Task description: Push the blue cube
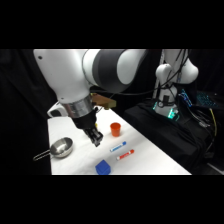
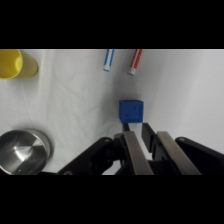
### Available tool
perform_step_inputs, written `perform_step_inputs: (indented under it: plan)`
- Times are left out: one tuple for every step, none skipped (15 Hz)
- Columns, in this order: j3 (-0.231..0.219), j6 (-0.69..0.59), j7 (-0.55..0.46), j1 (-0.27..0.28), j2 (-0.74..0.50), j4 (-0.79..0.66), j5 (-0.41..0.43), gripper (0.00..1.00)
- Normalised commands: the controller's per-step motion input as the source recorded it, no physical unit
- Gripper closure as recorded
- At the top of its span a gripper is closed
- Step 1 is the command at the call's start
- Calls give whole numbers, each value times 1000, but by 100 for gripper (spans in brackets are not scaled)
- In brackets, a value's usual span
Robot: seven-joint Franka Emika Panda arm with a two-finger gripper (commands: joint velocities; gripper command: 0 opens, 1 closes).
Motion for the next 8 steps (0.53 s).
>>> perform_step_inputs:
  plan:
    - [-9,-316,-146,-71,-88,199,97,40]
    - [-15,-302,-160,-79,-126,168,96,31]
    - [-19,-290,-155,-78,-151,147,92,24]
    - [-18,-291,-164,-75,-167,133,91,16]
    - [-14,-278,-172,-72,-173,123,98,8]
    - [-18,-280,-158,-63,-179,115,94,0]
    - [-17,-287,-166,-56,-184,103,93,0]
    - [-16,-279,-162,-50,-163,107,100,0]
